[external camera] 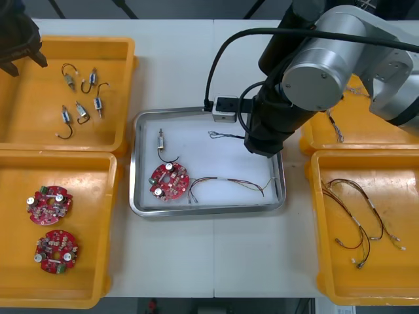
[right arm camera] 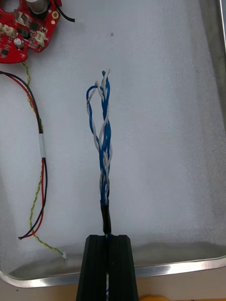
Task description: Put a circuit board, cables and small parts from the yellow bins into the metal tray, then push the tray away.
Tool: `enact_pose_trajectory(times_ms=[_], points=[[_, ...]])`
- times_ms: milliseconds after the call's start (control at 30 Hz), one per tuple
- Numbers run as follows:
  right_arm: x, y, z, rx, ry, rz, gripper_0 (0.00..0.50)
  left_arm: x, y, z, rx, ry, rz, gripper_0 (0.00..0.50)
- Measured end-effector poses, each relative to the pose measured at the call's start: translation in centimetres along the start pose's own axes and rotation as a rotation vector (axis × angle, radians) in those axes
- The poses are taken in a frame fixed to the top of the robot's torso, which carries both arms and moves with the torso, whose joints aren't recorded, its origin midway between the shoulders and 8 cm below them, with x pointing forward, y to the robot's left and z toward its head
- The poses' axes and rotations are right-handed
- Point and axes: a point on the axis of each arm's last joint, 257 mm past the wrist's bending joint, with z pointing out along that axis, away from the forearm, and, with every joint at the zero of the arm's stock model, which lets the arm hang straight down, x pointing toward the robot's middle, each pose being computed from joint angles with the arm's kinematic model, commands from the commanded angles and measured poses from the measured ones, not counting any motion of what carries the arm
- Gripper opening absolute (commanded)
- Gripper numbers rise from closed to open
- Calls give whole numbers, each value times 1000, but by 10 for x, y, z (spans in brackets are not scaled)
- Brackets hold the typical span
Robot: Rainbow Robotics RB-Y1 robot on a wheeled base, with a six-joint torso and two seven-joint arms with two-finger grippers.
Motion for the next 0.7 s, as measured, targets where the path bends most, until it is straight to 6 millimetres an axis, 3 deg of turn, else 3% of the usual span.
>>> enact_pose_trajectory(times_ms=[167,567,700], points=[[1,-13,12,3,38,-125,0,-1,4,15,12,-17,-11,500],[-19,-32,46,19,21,-127,0,8,25,49,-5,-23,-29,500],[-19,-30,57,14,37,-128,61,10,27,65,-33,-42,7,500]])
